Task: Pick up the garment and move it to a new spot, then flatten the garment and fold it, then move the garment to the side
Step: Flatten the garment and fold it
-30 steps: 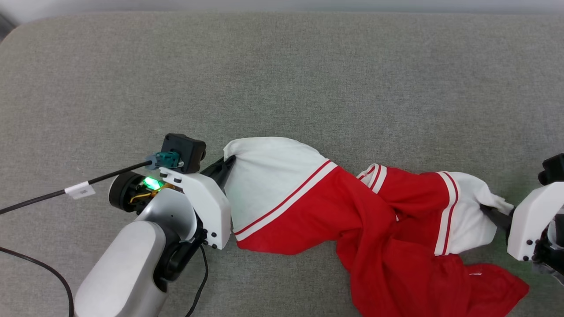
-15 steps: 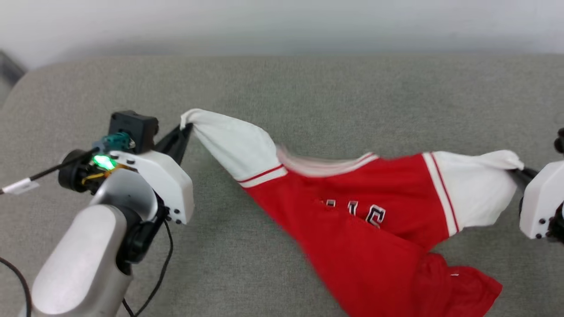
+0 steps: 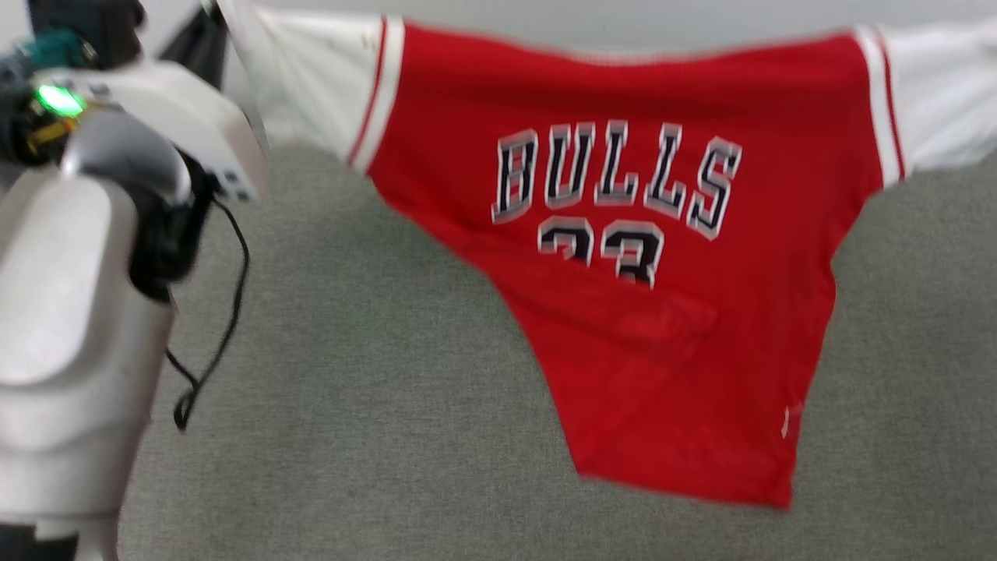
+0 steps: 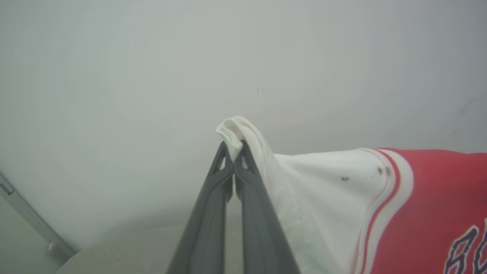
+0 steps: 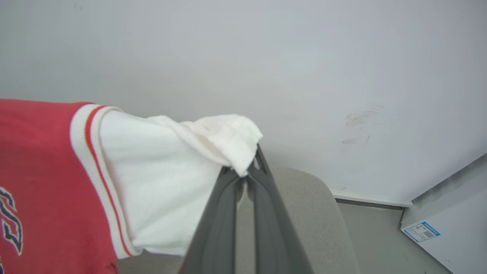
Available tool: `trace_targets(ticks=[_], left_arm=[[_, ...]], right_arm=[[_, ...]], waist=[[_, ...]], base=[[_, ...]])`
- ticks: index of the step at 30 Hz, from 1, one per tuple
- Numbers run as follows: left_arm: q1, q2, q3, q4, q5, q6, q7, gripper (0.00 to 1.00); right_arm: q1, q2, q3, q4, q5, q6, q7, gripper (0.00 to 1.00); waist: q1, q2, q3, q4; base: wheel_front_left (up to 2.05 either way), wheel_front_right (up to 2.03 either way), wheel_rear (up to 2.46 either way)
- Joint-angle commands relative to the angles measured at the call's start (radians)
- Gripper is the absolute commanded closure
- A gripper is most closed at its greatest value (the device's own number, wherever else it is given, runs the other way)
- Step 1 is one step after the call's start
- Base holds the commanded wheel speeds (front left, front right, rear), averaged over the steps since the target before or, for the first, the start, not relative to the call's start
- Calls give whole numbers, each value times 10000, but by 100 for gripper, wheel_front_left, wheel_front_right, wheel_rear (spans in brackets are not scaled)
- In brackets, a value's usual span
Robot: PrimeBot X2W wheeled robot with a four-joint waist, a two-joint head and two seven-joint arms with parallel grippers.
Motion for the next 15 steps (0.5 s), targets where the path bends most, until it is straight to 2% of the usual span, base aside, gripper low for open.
trace_targets(ticks=[1,7,15], left_arm=[[-613,-8,87,356,114,-29,-250,100],[-3145,78,267,1665,590,-39,-1176,100],[-6399,262,573,2502,1000,38,-2222,100]], right_arm=[[-526,-78,77,232,-148,-7,-196,100],[-3109,-30,61,1063,-662,-10,-1368,100],[-6193,24,199,1894,-1416,-11,-3265,100]], waist=[[0,-1,338,-124],[0,-1,1654,-375],[0,-1,3786,-678]], base=[[0,0,0],[0,0,0],[0,0,0]])
